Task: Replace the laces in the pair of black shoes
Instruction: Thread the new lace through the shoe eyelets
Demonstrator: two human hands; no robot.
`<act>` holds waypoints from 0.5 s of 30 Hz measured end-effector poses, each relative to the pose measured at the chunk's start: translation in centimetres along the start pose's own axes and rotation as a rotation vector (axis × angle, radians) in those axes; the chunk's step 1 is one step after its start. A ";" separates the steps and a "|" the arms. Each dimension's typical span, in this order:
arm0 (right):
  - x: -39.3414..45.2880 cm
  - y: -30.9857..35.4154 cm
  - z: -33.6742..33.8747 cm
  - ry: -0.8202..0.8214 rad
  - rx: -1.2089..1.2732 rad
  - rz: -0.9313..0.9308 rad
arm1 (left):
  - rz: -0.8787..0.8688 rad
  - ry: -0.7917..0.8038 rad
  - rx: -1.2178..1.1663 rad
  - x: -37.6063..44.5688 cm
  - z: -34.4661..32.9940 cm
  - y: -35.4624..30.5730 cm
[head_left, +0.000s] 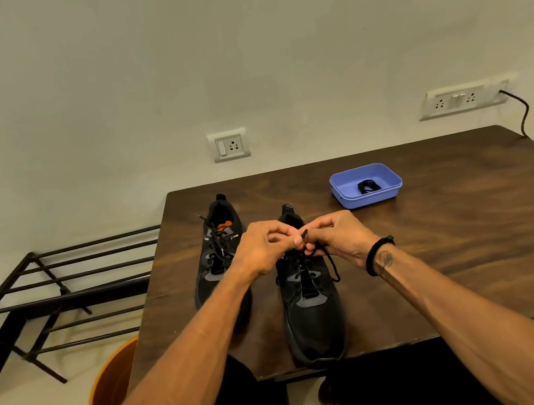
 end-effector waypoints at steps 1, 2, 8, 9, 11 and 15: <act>-0.1 0.1 0.1 0.020 -0.003 -0.001 | 0.009 0.009 0.009 0.0 0.0 0.1; -0.2 0.1 0.1 0.045 0.008 -0.002 | 0.014 0.018 0.015 0.1 0.0 0.1; -0.2 -0.2 0.6 0.188 -0.035 0.075 | 0.022 -0.121 0.026 0.0 -0.2 0.2; -0.3 -0.3 0.5 0.155 -0.052 0.090 | 0.034 -0.134 0.022 0.1 -0.2 0.3; -0.4 -0.3 0.1 0.088 -0.001 0.116 | 0.057 -0.133 0.008 0.1 -0.2 0.3; -0.2 0.0 0.3 0.011 0.234 0.093 | 0.124 -0.073 -0.091 -0.2 -0.3 -0.2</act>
Point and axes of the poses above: each hand's wrist, its own x-axis towards the middle knuckle, its own z-axis out of the back of the hand, y = z × x, the point moved 1 cm from there along x, towards the middle knuckle, and after that the axes turned 11 degrees about -x, right-handed, at the moved point
